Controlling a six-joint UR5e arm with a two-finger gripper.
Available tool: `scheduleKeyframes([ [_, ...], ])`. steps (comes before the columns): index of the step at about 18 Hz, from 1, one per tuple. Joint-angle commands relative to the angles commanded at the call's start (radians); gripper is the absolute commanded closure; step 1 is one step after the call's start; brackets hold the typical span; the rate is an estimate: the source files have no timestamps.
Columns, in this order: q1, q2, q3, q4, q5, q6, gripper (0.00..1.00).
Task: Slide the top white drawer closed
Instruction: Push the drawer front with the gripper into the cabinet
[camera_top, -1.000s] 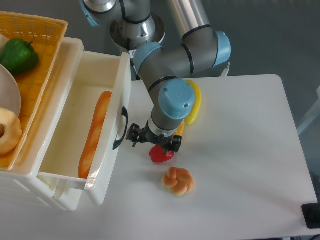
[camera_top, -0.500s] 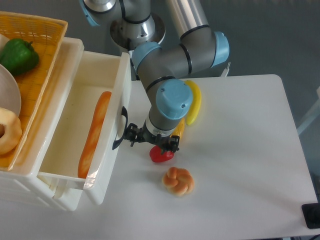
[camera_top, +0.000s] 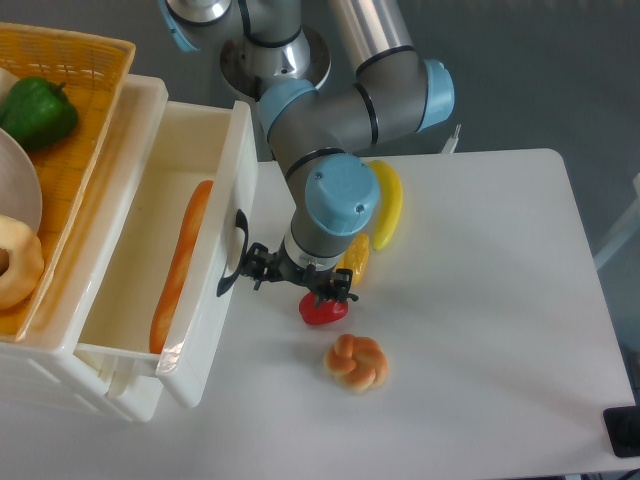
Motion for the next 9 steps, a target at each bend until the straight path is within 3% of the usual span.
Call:
scheduleKeyframes([
  [9, -0.028, 0.006, -0.002, -0.006, -0.006, -0.008, 0.0],
])
